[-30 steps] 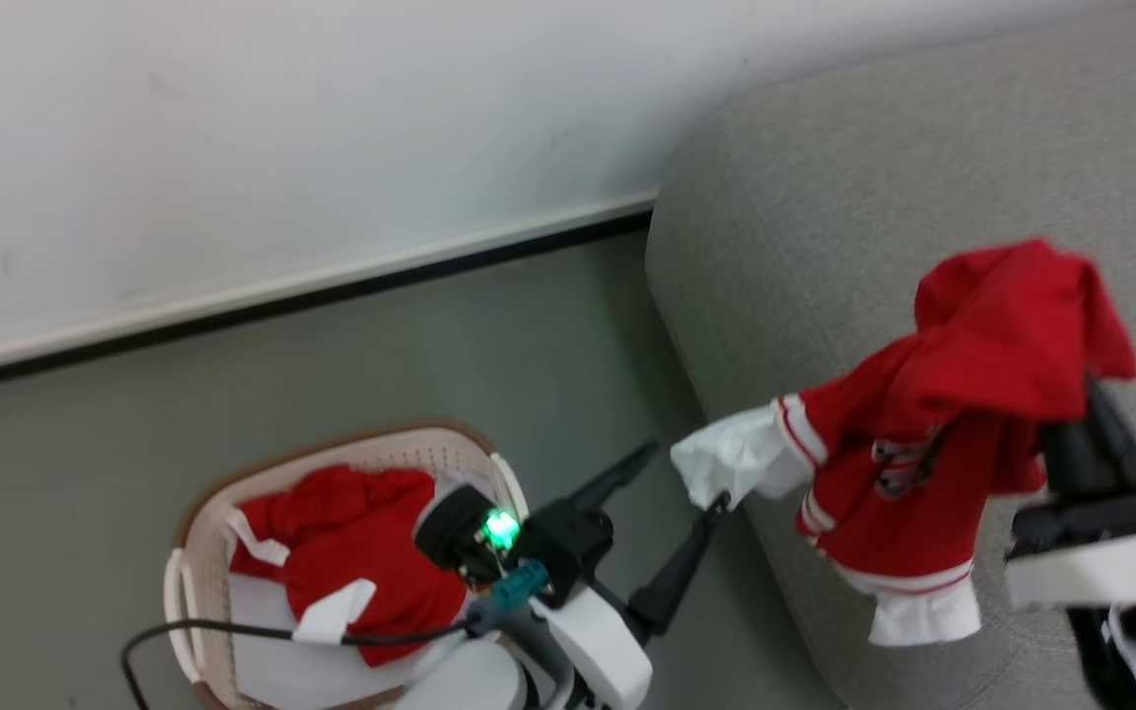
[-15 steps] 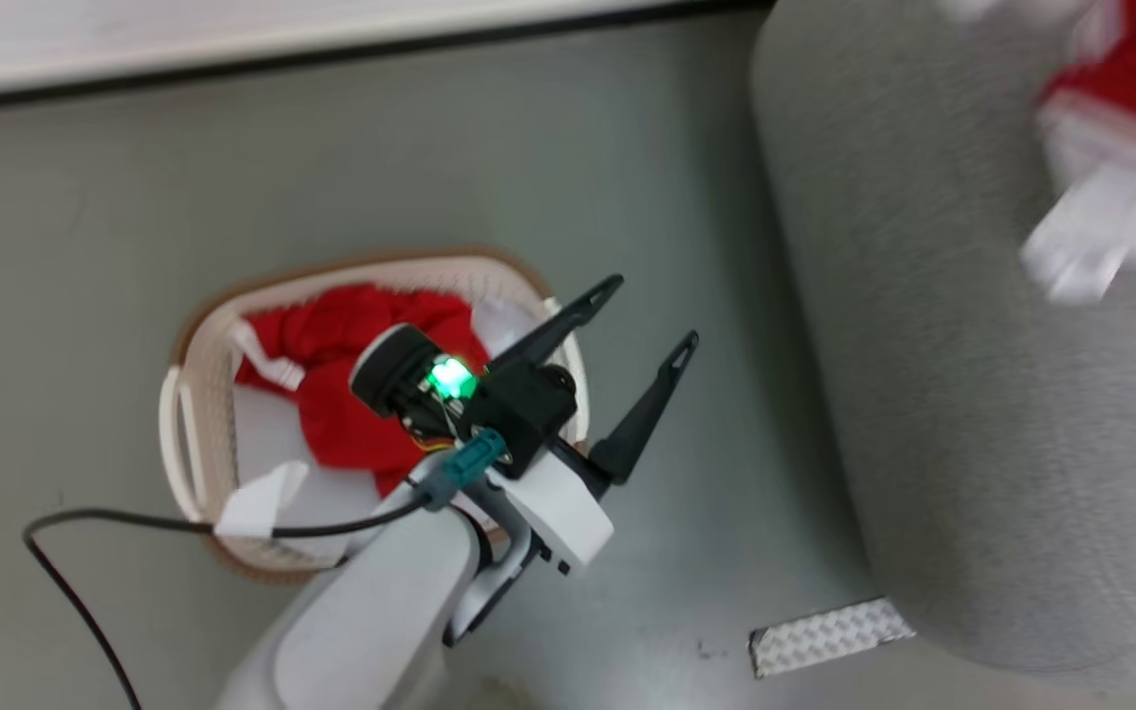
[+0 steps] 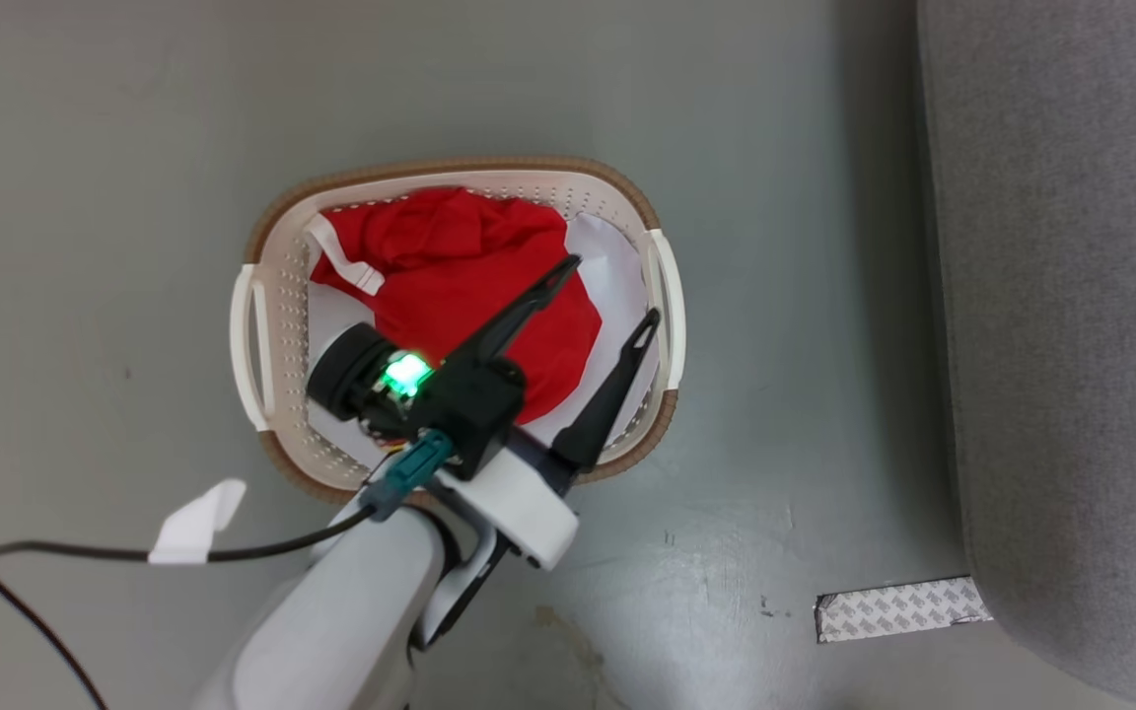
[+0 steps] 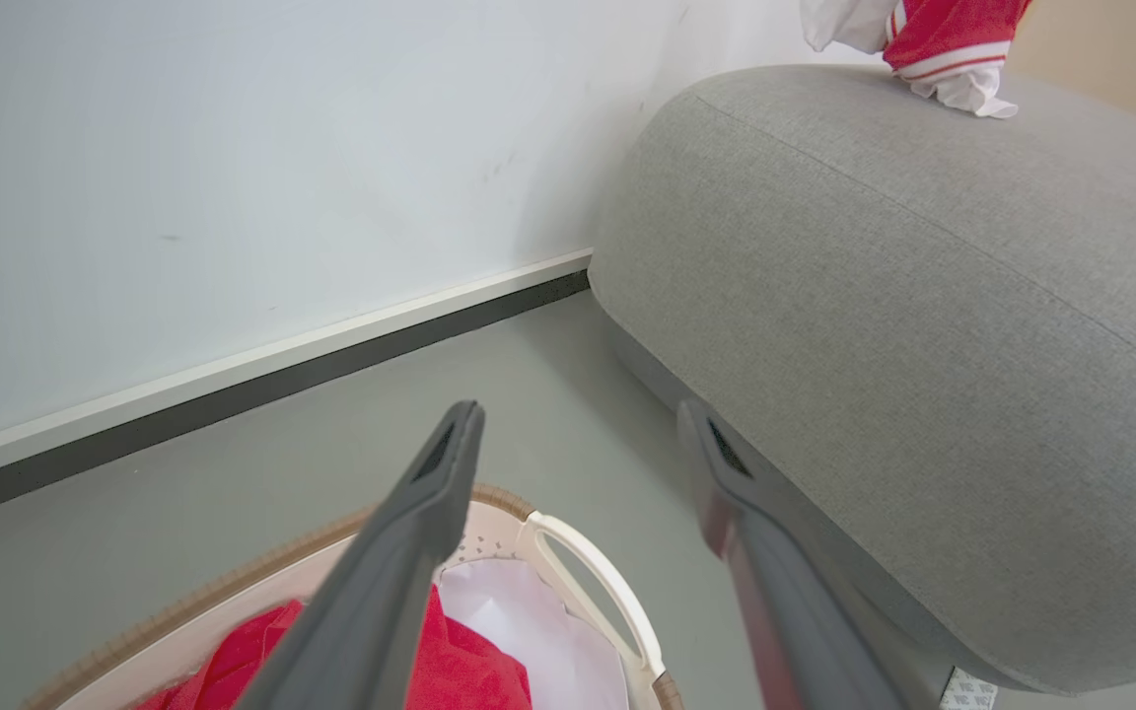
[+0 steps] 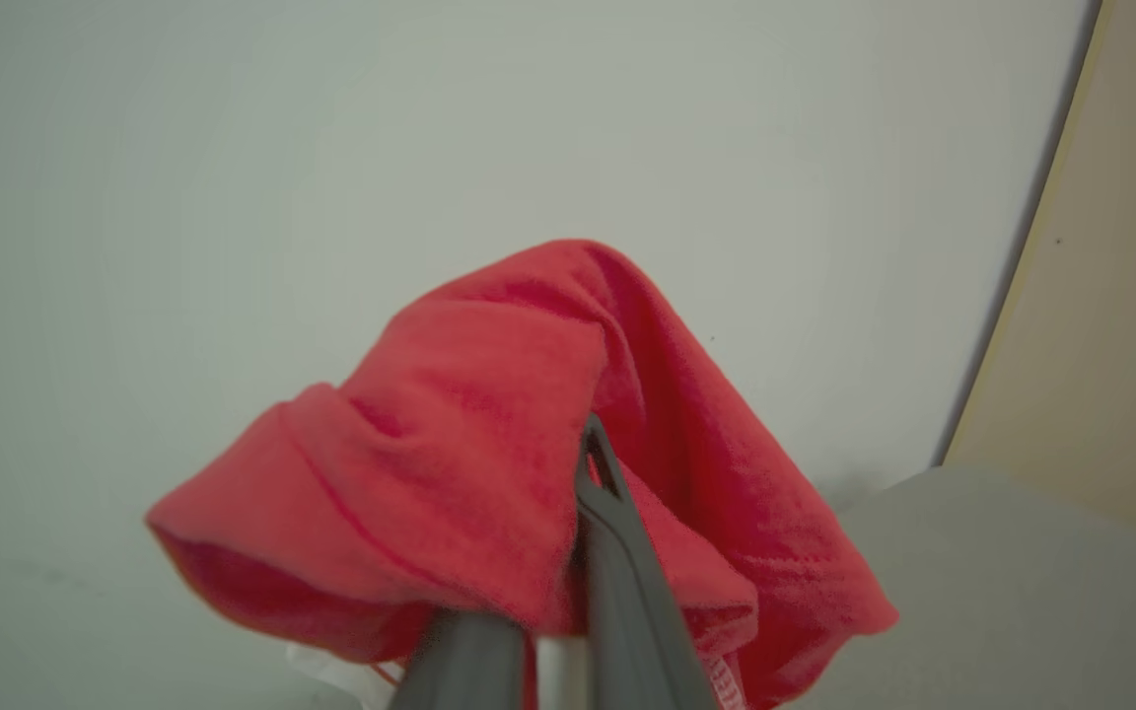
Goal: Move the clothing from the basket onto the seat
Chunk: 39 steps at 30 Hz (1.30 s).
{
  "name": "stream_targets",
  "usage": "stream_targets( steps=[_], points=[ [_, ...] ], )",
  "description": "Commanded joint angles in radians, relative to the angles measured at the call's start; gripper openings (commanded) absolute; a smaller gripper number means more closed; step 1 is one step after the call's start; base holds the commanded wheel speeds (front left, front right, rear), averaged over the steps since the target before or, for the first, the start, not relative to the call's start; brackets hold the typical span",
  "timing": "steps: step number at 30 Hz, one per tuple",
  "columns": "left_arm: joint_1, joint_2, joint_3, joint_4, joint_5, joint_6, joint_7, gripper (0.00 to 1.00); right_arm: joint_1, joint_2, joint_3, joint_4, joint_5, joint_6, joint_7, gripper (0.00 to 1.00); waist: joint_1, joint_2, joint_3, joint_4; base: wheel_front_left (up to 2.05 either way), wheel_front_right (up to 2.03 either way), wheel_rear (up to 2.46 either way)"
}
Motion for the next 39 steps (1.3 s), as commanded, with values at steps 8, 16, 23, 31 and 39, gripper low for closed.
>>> stream_targets(
  steps=[8, 16, 23, 31, 39],
  points=[
    [0.079, 0.040, 0.012, -0.052, -0.015, 0.040, 0.027, 1.00, 0.164, 0.084, -0.158, 0.239, -0.119, -0.002, -0.114, 0.00, -0.0002, 0.0000, 0.005, 0.008, 0.00, 0.00, 0.00],
    [0.128, 0.078, 0.030, -0.086, -0.032, 0.063, 0.053, 1.00, 0.189, 0.119, -0.186, 0.370, -0.266, -0.002, -0.174, 1.00, -0.0002, 0.0000, -0.034, -0.016, 0.00, 0.00, 0.00],
    [0.154, 0.089, 0.044, -0.087, -0.061, 0.078, 0.061, 1.00, 0.244, 0.147, -0.068, 0.421, -0.282, -0.002, -0.233, 1.00, -0.0002, 0.0000, -0.122, -0.050, 0.00, 0.00, 0.00],
    [0.218, 0.092, 0.084, -0.054, -0.113, 0.105, 0.015, 1.00, 0.483, 0.216, 0.096, 0.330, -0.155, -0.002, -0.278, 1.00, -0.0002, 0.0000, -0.260, -0.070, 0.00, 0.00, 0.00],
    [0.306, 0.090, 0.108, -0.023, -0.153, 0.130, -0.024, 1.00, 0.735, 0.256, 0.168, 0.125, -0.044, -0.002, -0.279, 1.00, -0.0002, 0.0000, -0.383, -0.071, 0.00, 0.00, 0.00]
  ],
)
